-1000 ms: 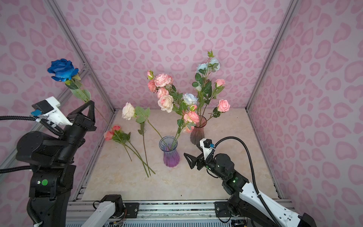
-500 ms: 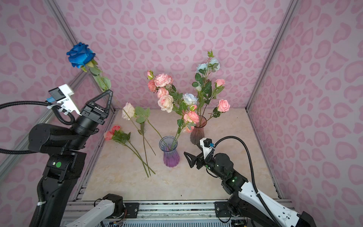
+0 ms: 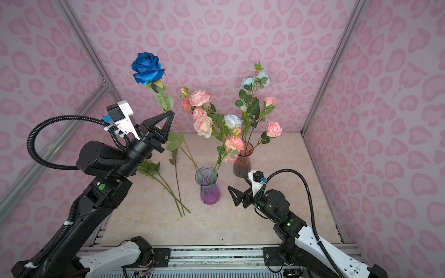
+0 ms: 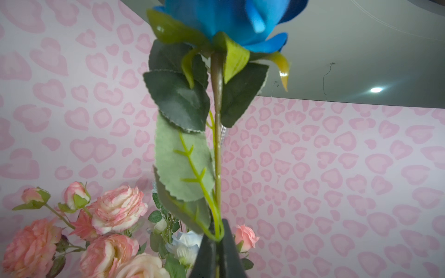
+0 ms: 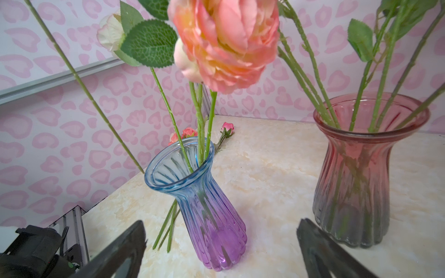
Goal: Arrange flowers in a vase
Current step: Place the flower in the vase.
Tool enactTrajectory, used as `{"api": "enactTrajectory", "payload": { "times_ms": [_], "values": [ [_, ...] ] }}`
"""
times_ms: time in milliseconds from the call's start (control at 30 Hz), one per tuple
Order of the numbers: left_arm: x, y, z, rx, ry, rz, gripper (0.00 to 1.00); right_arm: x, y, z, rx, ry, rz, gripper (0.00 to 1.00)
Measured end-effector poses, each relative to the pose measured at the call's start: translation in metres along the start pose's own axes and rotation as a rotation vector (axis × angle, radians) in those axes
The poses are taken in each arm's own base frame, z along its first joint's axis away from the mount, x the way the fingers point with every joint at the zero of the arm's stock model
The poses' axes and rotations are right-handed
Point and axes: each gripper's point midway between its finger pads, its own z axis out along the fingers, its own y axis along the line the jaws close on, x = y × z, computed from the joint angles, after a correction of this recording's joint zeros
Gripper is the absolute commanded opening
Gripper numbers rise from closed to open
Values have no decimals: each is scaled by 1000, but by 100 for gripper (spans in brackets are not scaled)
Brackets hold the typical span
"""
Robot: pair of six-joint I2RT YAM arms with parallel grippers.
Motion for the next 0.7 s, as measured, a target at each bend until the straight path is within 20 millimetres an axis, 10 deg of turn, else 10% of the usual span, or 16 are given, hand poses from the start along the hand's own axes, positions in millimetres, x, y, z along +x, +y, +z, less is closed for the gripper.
{"api": "enactTrajectory", "payload": {
  "times_ms": [267, 700],
  "values": [
    [21, 17, 21, -32, 8, 44, 3, 3, -1, 1, 3, 9, 0, 99],
    [130, 48, -8, -117, 238, -31, 22, 6, -5, -2, 22, 7, -8, 99]
  ]
}}
